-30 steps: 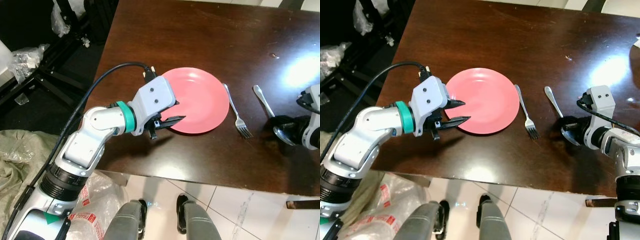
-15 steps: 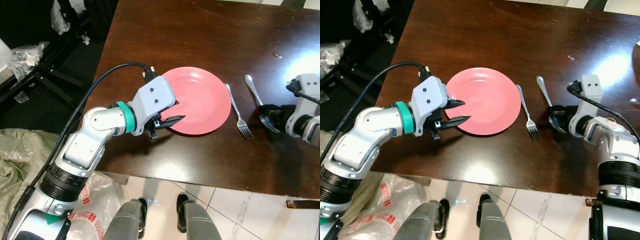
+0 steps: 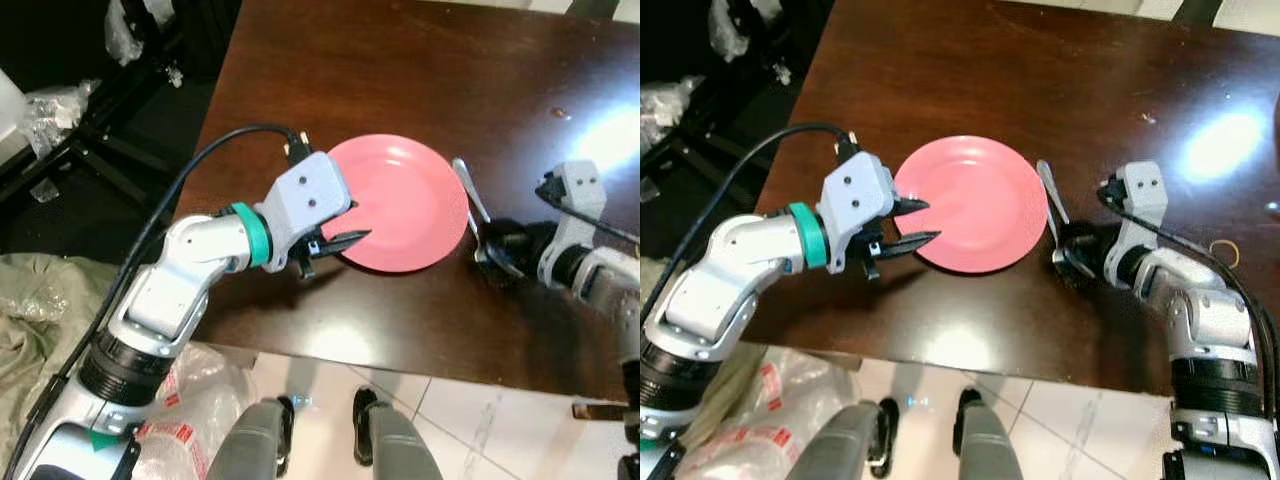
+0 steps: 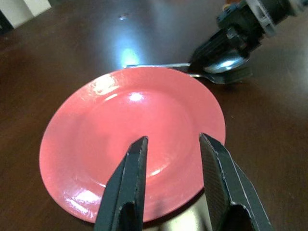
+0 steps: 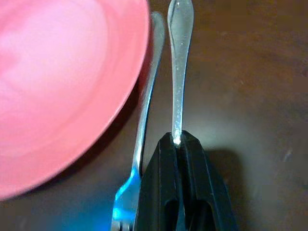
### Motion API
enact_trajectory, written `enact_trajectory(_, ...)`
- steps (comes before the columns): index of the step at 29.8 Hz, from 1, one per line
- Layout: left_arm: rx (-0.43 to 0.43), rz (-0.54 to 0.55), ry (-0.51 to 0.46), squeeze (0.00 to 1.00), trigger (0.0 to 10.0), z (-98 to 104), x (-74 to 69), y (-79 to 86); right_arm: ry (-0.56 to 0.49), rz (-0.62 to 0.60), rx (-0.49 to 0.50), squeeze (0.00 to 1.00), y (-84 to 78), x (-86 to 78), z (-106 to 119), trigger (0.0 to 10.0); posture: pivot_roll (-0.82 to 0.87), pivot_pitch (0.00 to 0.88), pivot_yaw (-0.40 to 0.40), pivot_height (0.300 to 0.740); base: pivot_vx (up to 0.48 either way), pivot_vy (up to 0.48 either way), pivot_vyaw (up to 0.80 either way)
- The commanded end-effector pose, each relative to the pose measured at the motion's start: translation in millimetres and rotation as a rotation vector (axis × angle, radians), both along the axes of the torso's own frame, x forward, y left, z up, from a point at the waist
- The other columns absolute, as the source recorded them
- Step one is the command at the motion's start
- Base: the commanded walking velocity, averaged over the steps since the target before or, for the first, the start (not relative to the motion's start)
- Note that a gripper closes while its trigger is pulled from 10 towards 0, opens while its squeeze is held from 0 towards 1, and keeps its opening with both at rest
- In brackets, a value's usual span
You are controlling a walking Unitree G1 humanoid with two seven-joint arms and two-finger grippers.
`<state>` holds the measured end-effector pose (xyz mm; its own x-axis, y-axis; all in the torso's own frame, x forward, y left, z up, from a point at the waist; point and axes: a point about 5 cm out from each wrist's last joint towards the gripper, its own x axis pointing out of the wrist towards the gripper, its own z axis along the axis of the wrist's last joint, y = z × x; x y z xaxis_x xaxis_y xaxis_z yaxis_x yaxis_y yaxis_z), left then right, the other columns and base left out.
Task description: Setting the table
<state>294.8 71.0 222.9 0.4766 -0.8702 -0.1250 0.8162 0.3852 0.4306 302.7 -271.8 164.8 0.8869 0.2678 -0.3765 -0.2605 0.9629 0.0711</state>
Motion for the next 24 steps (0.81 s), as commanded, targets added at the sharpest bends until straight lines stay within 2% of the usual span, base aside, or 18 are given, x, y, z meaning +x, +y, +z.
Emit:
enact_trajectory(1, 0.001, -0.008, 0.021, 0.00, 10.0, -5, -2.6, -0.9, 0.120, -0.027, 0.008, 0.00, -1.7, -8.7, -24, 10.0, 0.07, 0.189, 0.079, 0.740, 0.000, 0.000, 0.00)
enact_trajectory(3, -0.003, -0.018, 0.024, 0.00, 10.0, -5, -2.2, -3.4, 0.131, -0.075, -0.033, 0.00, -12.2, -24.1, -28, 10.0, 0.05, 0.190, 0.089, 0.740, 0.000, 0.000, 0.00)
enact_trajectory(5, -0.003, -0.018, 0.024, 0.00, 10.0, -5, -2.2, -3.4, 0.131, -0.075, -0.033, 0.00, -12.2, -24.1, -28, 10.0, 0.05, 0.190, 0.089, 0.740, 0.000, 0.000, 0.00)
enact_trajectory(9, -0.004, -0.025, 0.025, 0.00, 10.0, -5, -2.0, -4.8, 0.145, -0.141, -0.073, 0.00, -26.5, -37.2, -31, 10.0, 0.05, 0.190, 0.091, 0.740, 0.000, 0.000, 0.00)
enact_trajectory(15, -0.003, -0.028, 0.027, 0.00, 10.0, -5, -2.2, -5.2, 0.158, -0.169, -0.094, 0.00, -32.7, -45.5, -34, 10.0, 0.05, 0.194, 0.094, 0.740, 0.000, 0.000, 0.00)
enact_trajectory(20, -0.003, -0.029, 0.028, 0.00, 10.0, -5, -2.1, -5.3, 0.148, -0.175, -0.091, 0.00, -32.5, -46.3, -32, 10.0, 0.05, 0.194, 0.096, 0.740, 0.000, 0.000, 0.00)
enact_trajectory(24, -0.002, -0.030, 0.028, 0.00, 10.0, -5, -1.8, -5.4, 0.105, -0.142, -0.089, 0.00, -27.7, -40.1, -25, 10.0, 0.05, 0.194, 0.098, 0.740, 0.000, 0.000, 0.00)
